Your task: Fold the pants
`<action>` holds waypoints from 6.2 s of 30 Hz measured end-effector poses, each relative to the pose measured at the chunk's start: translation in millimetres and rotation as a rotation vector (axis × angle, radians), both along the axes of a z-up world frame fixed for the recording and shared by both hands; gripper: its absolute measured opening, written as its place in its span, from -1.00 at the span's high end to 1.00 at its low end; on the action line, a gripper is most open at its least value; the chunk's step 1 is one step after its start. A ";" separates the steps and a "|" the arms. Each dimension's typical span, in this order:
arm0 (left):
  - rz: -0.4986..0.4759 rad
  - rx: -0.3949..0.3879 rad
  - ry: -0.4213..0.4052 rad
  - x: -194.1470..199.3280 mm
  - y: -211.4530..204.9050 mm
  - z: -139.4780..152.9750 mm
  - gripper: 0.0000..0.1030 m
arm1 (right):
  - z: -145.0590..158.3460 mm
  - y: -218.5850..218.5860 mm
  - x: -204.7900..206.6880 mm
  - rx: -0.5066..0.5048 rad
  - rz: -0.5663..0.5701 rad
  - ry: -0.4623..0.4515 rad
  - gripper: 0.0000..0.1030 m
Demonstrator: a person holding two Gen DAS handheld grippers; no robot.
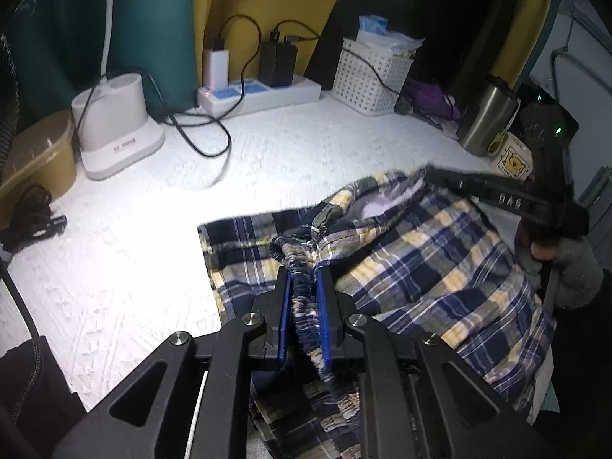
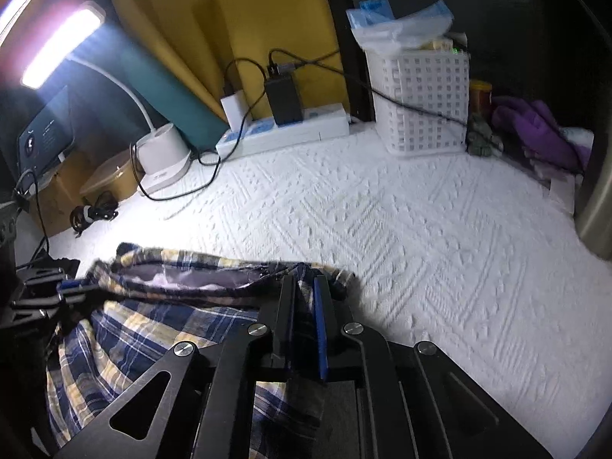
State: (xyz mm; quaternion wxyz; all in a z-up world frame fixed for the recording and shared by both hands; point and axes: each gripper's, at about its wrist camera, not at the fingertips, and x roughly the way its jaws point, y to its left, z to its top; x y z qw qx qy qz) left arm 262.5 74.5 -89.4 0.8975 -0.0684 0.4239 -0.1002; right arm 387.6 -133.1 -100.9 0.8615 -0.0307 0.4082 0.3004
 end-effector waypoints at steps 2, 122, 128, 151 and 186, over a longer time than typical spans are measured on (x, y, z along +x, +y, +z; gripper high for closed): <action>0.007 -0.014 -0.001 -0.5 2.7 0.6 0.77 | 2.9 7.0 -4.4 -0.035 0.014 -0.065 0.83; 0.117 -0.008 0.008 -52.2 -5.4 23.3 -0.46 | 10.9 -73.6 -119.0 -0.099 -0.167 -0.029 -0.55; 0.113 0.009 0.071 -29.4 -4.8 1.8 -0.46 | 12.7 -57.0 -99.6 -0.085 -0.127 -0.034 -0.55; 0.106 -0.034 0.065 -23.5 1.9 5.0 -0.49 | -0.8 -49.7 -74.5 -0.109 -0.136 0.007 -0.55; 0.140 -0.016 0.115 -12.3 9.0 -13.0 -0.55 | -5.4 -61.3 -49.0 -0.040 -0.133 0.036 -0.58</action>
